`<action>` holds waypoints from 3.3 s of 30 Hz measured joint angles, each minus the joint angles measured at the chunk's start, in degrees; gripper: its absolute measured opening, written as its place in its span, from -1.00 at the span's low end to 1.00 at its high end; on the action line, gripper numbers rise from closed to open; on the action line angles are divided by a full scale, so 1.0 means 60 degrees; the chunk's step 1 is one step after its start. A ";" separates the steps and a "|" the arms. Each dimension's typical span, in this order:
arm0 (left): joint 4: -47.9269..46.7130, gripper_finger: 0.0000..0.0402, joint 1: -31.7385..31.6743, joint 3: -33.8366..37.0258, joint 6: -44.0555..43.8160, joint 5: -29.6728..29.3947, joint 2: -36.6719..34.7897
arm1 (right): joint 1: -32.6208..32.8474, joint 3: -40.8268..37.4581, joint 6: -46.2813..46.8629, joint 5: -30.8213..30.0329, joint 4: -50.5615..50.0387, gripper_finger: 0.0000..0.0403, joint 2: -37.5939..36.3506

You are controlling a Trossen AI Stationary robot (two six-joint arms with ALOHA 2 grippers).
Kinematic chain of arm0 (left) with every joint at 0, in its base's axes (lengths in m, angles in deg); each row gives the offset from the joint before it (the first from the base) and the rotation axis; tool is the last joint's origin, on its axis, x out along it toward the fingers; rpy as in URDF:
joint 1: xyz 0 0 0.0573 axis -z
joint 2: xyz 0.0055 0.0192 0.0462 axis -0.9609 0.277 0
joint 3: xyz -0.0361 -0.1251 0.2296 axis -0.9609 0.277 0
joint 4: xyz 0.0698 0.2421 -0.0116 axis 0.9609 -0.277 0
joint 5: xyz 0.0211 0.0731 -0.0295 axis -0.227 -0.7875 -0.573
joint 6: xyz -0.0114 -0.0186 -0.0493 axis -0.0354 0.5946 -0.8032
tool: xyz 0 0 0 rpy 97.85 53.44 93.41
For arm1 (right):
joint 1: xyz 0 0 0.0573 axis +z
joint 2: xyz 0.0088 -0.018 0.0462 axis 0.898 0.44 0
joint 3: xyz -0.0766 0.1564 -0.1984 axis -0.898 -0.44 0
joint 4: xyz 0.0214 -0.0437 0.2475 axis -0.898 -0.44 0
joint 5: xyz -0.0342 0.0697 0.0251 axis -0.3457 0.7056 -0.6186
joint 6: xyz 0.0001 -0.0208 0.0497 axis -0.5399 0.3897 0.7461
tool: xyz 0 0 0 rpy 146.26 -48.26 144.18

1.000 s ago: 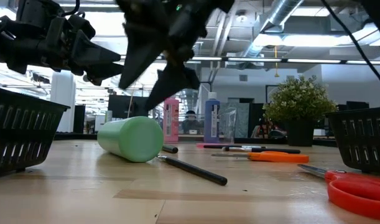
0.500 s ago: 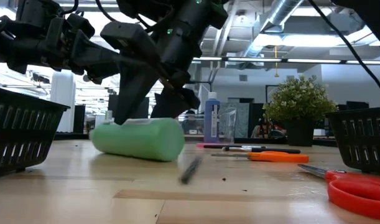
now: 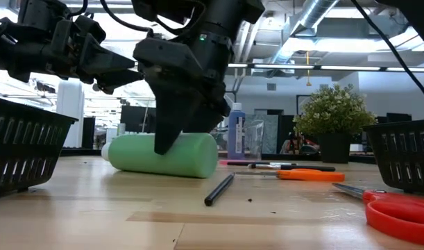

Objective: Pick & Place Paint Supplies
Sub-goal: Put the green paint bottle into the transparent bin

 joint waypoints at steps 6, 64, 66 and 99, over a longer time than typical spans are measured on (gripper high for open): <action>0.0002 0.20 0.0000 0.0000 -0.0018 -0.0060 0.0000 | 0.0140 -0.0351 -0.0137 -0.0572 0.0006 0.38 0.0006; 0.3224 0.26 0.0000 -0.0281 -0.0336 0.1344 0.0497 | -0.0235 -1.1419 -0.3751 -0.2430 1.7955 -0.24 -0.4350; 0.3404 0.30 0.0004 -0.0680 -0.0489 0.1186 0.1191 | -0.0407 -1.1503 -0.3958 -0.2209 1.8158 -0.24 -0.4350; 0.5608 0.37 -0.0590 -0.5006 -0.0532 0.3215 0.7206 | -0.1911 -1.2069 -0.4206 -0.0681 1.9343 -0.25 -0.4277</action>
